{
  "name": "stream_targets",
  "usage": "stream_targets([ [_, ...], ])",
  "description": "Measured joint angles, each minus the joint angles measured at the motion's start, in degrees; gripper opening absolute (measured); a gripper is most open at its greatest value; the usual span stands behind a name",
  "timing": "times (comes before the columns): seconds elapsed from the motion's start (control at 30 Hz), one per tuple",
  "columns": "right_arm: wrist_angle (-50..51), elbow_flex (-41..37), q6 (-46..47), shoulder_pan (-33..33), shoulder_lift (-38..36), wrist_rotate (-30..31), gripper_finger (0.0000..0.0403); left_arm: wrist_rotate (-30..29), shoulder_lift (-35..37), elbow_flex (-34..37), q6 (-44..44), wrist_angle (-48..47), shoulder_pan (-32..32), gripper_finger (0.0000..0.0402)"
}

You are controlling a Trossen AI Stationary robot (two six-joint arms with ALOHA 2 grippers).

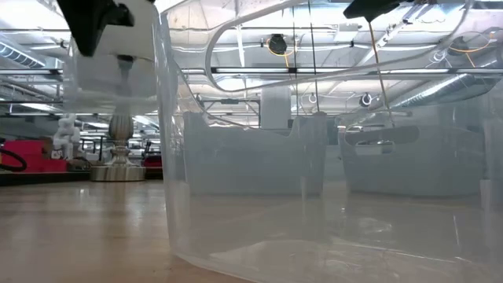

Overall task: Stack baskets by color
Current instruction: Stack the middle left transparent bin on the top transparent bin

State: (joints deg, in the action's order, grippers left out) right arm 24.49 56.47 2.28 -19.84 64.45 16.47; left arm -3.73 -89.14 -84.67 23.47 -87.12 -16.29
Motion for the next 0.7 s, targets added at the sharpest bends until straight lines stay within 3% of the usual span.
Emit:
stream_targets([
  [0.2,-3.2,0.0,-0.4,0.0,0.0,0.3,0.0000,-0.7,0.0,-2.9,-14.6,0.2,0.0,0.0004],
  [0.37,-12.2,0.0,-1.9,0.0,1.0,1.8,0.0013,-2.6,0.0,-3.2,-21.7,0.3,0.0,0.0007],
  [0.5,-20.0,0.3,-8.2,0.3,4.9,2.0,0.0041,-4.0,0.0,-3.2,-26.8,0.4,0.0,0.0005],
  [0.7,-20.3,9.0,-10.9,2.7,14.1,4.8,0.0086,-5.4,0.0,-3.2,-28.3,1.3,0.0,0.0005],
])
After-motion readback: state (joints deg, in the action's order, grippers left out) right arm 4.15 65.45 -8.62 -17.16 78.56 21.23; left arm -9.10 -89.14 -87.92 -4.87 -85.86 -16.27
